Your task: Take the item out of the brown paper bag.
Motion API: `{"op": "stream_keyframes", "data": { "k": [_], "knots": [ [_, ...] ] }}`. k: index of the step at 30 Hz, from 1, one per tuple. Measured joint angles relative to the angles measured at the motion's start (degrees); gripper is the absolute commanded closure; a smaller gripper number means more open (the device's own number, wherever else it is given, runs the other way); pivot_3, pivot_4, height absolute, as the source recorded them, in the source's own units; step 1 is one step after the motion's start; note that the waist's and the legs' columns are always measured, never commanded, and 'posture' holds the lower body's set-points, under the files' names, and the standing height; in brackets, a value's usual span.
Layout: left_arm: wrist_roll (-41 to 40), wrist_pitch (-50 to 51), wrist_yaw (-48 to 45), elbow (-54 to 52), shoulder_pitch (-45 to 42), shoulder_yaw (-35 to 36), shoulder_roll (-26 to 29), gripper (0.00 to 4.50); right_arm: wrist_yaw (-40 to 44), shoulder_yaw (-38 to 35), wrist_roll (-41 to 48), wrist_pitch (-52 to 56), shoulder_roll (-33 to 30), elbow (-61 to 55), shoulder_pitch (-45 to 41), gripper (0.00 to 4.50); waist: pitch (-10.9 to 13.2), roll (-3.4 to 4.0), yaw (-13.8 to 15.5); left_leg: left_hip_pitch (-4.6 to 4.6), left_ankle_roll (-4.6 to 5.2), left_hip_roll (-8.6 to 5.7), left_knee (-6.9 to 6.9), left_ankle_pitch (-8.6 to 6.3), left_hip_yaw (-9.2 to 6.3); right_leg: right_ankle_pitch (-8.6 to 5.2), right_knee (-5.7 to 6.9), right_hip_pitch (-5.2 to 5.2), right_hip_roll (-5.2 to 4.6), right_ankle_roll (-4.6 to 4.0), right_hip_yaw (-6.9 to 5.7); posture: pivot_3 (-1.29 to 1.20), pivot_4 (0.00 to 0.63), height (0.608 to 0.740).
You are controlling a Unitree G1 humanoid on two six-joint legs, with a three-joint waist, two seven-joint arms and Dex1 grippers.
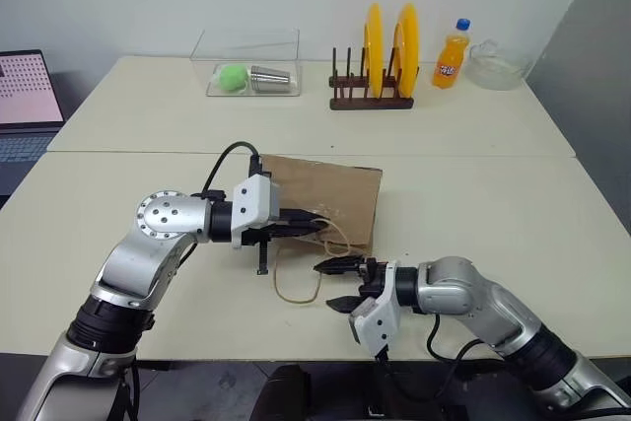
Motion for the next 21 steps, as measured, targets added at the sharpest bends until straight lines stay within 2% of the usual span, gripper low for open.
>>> {"op": "stream_keyframes", "data": {
  "k": [4, 11, 12, 21],
  "knots": [
    [0.0, 0.1, 0.0, 0.0, 0.0, 0.0, 0.0, 4.5, -2.7, 0.8, -2.6, 0.4, 3.6, 4.2, -1.5, 1.76, 0.0, 0.0, -0.1, 0.05, 0.0, 0.0, 0.0, 0.0, 0.02, 0.0, 0.01, 0.01, 0.0, 0.0, 0.02, 0.0, 0.15, 0.74],
    [0.0, 0.9, 0.1, -0.1, 0.0, 0.3, 0.0, 4.5, -4.9, 1.1, -3.8, -0.3, 3.0, 6.2, 0.4, 4.33, 0.0, 0.0, 0.1, 0.04, 0.0, -0.01, 0.0, 0.0, 0.01, 0.0, -0.01, 0.04, 0.0, 0.0, 0.02, 0.0, 0.15, 0.74],
    [0.0, 1.1, 0.1, -0.1, -0.1, 0.4, 0.0, 4.5, -4.9, 0.7, -3.6, 0.0, 3.0, 5.8, 0.8, 4.48, 0.0, 0.0, 0.0, 0.05, 0.0, -0.01, 0.0, 0.0, 0.02, 0.0, -0.01, 0.04, 0.0, 0.01, 0.03, 0.0, 0.15, 0.74],
    [-0.4, 5.9, 1.9, 0.0, -4.7, 1.7, -1.8, 4.5, -0.3, -0.1, -1.9, 6.2, 2.6, 0.6, 2.5, 4.48, 0.0, -0.02, 0.0, 0.07, 0.0, -0.01, 0.01, 0.0, -0.01, -0.04, -0.01, 0.08, 0.0, 0.07, 0.0, 0.0, 0.15, 0.74]
  ]
}}
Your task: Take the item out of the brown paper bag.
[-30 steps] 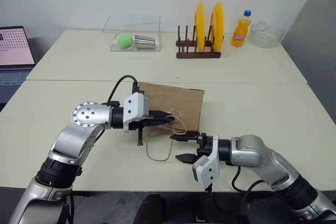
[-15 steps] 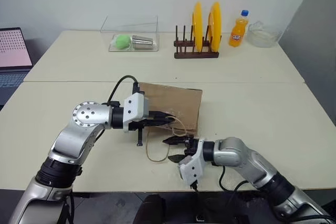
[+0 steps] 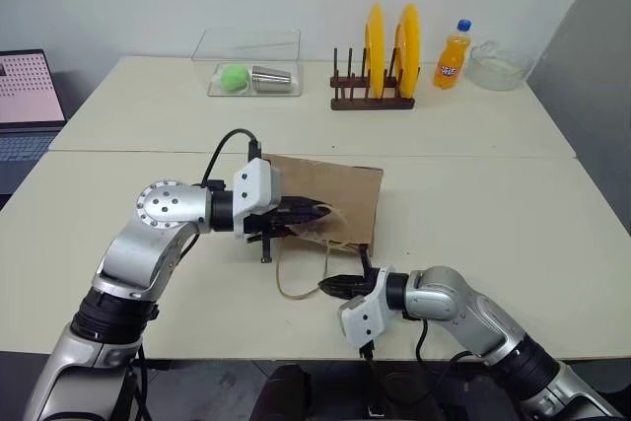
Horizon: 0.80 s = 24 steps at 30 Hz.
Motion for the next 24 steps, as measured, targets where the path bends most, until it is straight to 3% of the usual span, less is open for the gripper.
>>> {"op": "stream_keyframes", "data": {
  "k": [24],
  "knots": [
    [-2.7, 12.9, 6.0, 12.2, -18.9, 4.2, -5.6, 4.5, 8.7, 0.1, 2.7, 9.0, -2.1, -5.6, -0.1, 4.48, 0.0, -0.01, 0.0, 0.01, -0.23, 0.0, 0.0, 0.13, -0.04, -0.05, 0.0, 0.01, 0.0, 0.08, -0.03, 0.0, 0.15, 0.74]
  ]
}}
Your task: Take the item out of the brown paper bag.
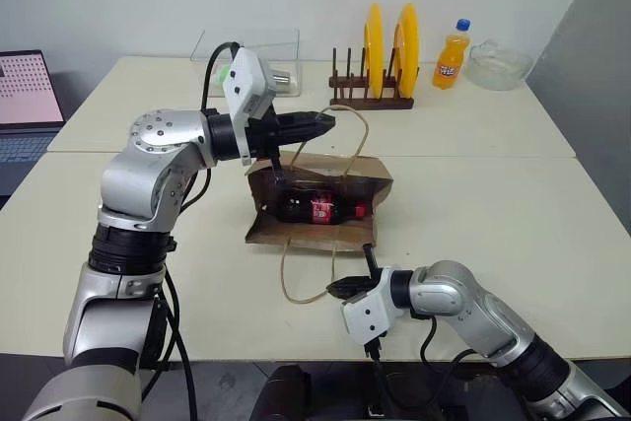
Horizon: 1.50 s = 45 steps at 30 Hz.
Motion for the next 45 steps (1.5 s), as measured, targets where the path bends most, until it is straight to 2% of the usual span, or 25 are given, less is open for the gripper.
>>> {"op": "stream_keyframes", "data": {
  "k": [6, 10, 11, 14, 18, 24, 27, 32, 37, 45],
  "knots": [
    [-1.8, 2.2, -0.9, 3.0, -3.3, 1.7, -0.2, 4.5, -0.9, -0.3, -0.1, 0.4, 0.0, -0.6, 1.2, 4.48, 0.0, 0.0, 0.0, -0.01, -0.02, 0.0, 0.0, 0.01, 0.0, -0.04, 0.0, 0.0, -0.01, 0.07, 0.0, 0.0, 0.15, 0.74],
    [-4.4, 5.0, -5.6, 1.8, -2.9, 2.1, 2.8, 4.5, -2.7, -0.9, 0.3, -0.2, -0.5, -1.1, 2.9, 4.48, 0.0, 0.0, -0.1, -0.01, -0.03, 0.0, 0.0, 0.02, 0.02, -0.04, 0.0, -0.01, -0.01, 0.07, 0.02, 0.0, 0.15, 0.74],
    [-4.9, 5.2, -6.8, 1.3, -2.5, 2.1, 3.8, 4.5, -3.2, -1.3, 0.6, -0.3, -0.5, -1.1, 3.3, 4.3, 0.0, 0.0, -0.1, -0.01, -0.03, 0.0, 0.0, 0.01, 0.01, -0.04, 0.0, -0.01, -0.01, 0.07, 0.02, 0.0, 0.15, 0.74],
    [-5.1, 5.7, -9.9, 0.8, -1.5, 2.2, 6.1, 4.5, -4.1, -3.6, 1.8, 0.5, -0.8, -1.6, 4.0, 3.62, 0.0, 0.0, -0.1, -0.01, -0.02, 0.0, 0.0, 0.01, 0.01, -0.04, 0.0, -0.01, -0.01, 0.07, 0.01, 0.0, 0.15, 0.74],
    [-5.9, 5.9, -12.3, -1.2, 0.2, 2.3, 6.9, 4.5, -1.3, -8.1, 6.7, 3.9, -4.1, -9.1, 5.6, 2.18, 0.0, 0.0, 0.0, -0.06, -0.01, 0.0, 0.0, 0.0, -0.01, -0.05, -0.03, -0.01, -0.02, 0.08, 0.0, 0.0, 0.15, 0.74],
    [-6.9, 6.9, -12.9, -3.2, 1.3, 2.3, 7.0, 4.5, 5.1, -15.0, 21.2, 7.8, -10.3, -20.7, 8.5, 0.02, 0.0, 0.0, 0.0, -0.05, 0.18, 0.0, 0.01, -0.11, -0.04, -0.05, -0.04, 0.01, -0.02, 0.08, -0.03, 0.0, 0.15, 0.74],
    [-7.0, 7.1, -12.9, -3.0, 1.2, 2.3, 7.0, 4.5, 6.0, -18.7, 28.4, 11.4, -10.4, -22.4, 6.5, 0.02, 0.0, -0.01, -0.2, -0.01, 0.19, 0.01, 0.01, -0.11, -0.02, -0.05, -0.03, 0.02, -0.02, 0.08, -0.01, 0.0, 0.15, 0.74],
    [-7.1, 7.3, -12.5, -2.3, 0.7, 2.3, 6.1, 4.5, 2.5, -16.8, 30.7, 22.0, -3.0, -22.2, -3.4, 0.02, 0.0, 0.0, -0.6, 0.01, 0.15, 0.03, -0.01, -0.08, -0.09, -0.05, 0.02, 0.0, 0.0, 0.07, -0.05, 0.0, 0.15, 0.74],
    [-7.2, 8.8, -11.2, 0.1, -0.2, 2.9, 5.8, 4.5, -3.3, -8.7, 23.8, 27.8, 4.5, -16.3, -9.7, 0.02, 0.0, 0.0, -0.7, -0.18, -0.01, 0.0, -0.01, 0.01, -0.05, 0.04, 0.02, -0.19, -0.02, -0.08, -0.01, 0.0, 0.15, 0.74],
    [-7.2, 9.8, -9.8, 2.5, -2.4, 3.2, 5.0, 4.5, -9.2, -2.7, 10.6, 26.8, 5.1, -9.2, -14.7, 0.02, 0.0, 0.0, -0.6, -0.38, -0.06, -0.03, 0.0, 0.04, -0.01, 0.11, 0.05, -0.41, -0.04, -0.19, 0.0, 0.0, 0.15, 0.74]
  ]
}}
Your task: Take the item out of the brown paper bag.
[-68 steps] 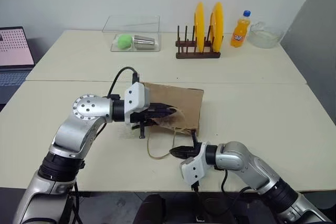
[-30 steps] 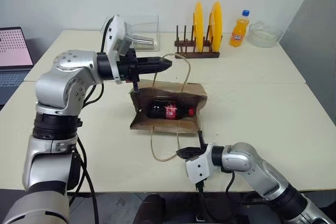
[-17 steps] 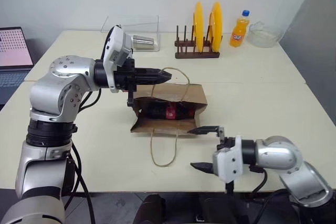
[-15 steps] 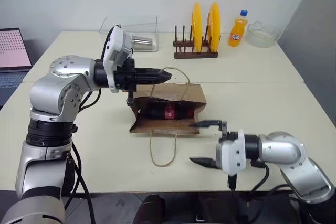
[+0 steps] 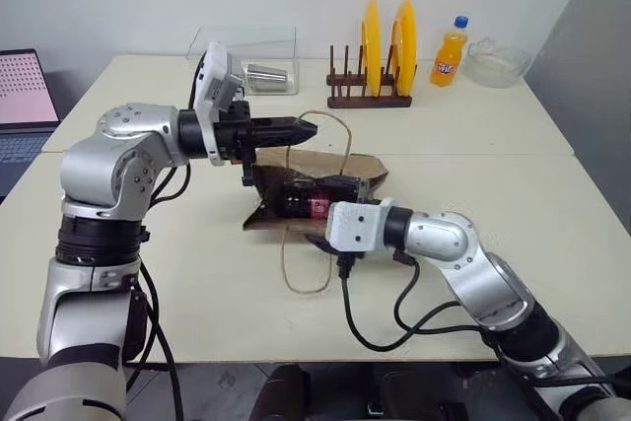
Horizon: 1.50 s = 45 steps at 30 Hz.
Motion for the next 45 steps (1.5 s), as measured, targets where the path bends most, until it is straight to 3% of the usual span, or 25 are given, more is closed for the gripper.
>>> {"op": "stream_keyframes", "data": {
  "k": [4, 8, 12, 16, 19, 22, 32, 43, 45],
  "knots": [
    [0.0, 0.0, 0.8, 1.5, -1.3, 0.8, -0.5, 4.5, -1.4, 3.4, -7.0, -6.1, -2.2, 3.0, -0.7, 0.02, 0.0, 0.0, -0.2, 0.0, 0.0, 0.0, 0.0, 0.0, 0.02, -0.01, 0.01, -0.02, 0.01, 0.01, 0.01, 0.0, 0.15, 0.74],
    [-0.1, 0.1, 0.7, 1.5, -1.4, 1.0, -0.7, 4.5, -1.4, 2.6, -6.2, -7.4, -0.6, 2.8, 0.4, 0.02, 0.0, 0.0, -0.4, 0.0, -0.02, 0.01, 0.0, 0.01, 0.01, 0.0, 0.03, -0.02, 0.01, 0.0, 0.01, 0.0, 0.15, 0.74],
    [0.0, 0.1, 0.6, 1.5, -1.4, 1.0, -0.7, 4.5, 0.3, -2.8, 1.8, -4.6, 2.6, 1.7, 1.6, 0.02, 0.0, 0.0, -0.4, 0.01, -0.01, 0.01, 0.01, 0.01, 0.02, 0.02, 0.03, -0.01, 0.0, -0.01, 0.03, 0.0, 0.15, 0.74],
    [-0.1, 0.1, -0.4, 1.4, -1.4, 1.0, -0.5, 4.5, 4.5, -8.0, 11.8, 5.0, 4.1, -1.4, 1.6, 0.02, 0.0, 0.0, -0.4, 0.01, 0.04, 0.01, 0.01, -0.02, -0.01, 0.02, 0.04, -0.01, 0.0, -0.02, 0.01, 0.0, 0.15, 0.74],
    [-0.1, 0.1, -0.5, 1.4, -1.4, 1.0, -0.6, 4.5, 5.3, -8.0, 13.7, 8.2, 3.9, -1.7, 1.4, 0.58, 0.0, 0.0, -0.4, 0.01, 0.08, 0.01, 0.0, -0.05, -0.01, 0.02, 0.04, -0.01, 0.0, -0.02, 0.01, 0.0, 0.15, 0.74],
    [0.0, 0.1, -0.5, 1.4, -1.4, 1.0, -0.6, 4.5, 5.3, -6.8, 13.5, 9.3, 3.3, -1.7, 0.3, 1.57, 0.0, 0.0, -0.5, 0.01, 0.09, 0.01, 0.0, -0.05, 0.0, 0.02, 0.04, -0.02, 0.0, -0.01, 0.01, 0.0, 0.15, 0.74],
    [-0.1, 0.1, -0.6, 0.9, -1.4, 1.0, -0.8, 4.5, 2.8, 2.2, 1.2, 10.0, 2.4, 4.3, -11.0, 1.57, 0.0, 0.0, -0.8, 0.0, 0.03, 0.01, -0.01, -0.02, 0.0, 0.02, 0.05, -0.04, 0.01, -0.02, 0.01, 0.0, 0.15, 0.74],
    [-0.1, 0.0, -0.5, 0.9, -1.7, 1.0, -1.2, 4.5, 3.6, 10.6, -8.4, 7.1, 4.6, 16.9, -14.3, 1.57, 0.0, 0.0, -0.8, -0.02, -0.02, 0.0, 0.0, 0.01, 0.01, 0.02, 0.05, -0.05, -0.01, -0.03, 0.01, 0.0, 0.15, 0.74],
    [-0.1, 0.1, -0.5, 0.9, -1.7, 1.0, -1.2, 4.5, 4.1, 10.7, -8.9, 6.8, 4.4, 17.4, -14.1, 1.2, 0.0, 0.0, -0.8, -0.02, -0.02, 0.0, 0.0, 0.01, 0.02, 0.02, 0.04, -0.06, -0.01, -0.02, 0.03, 0.0, 0.15, 0.74]
  ]
}}
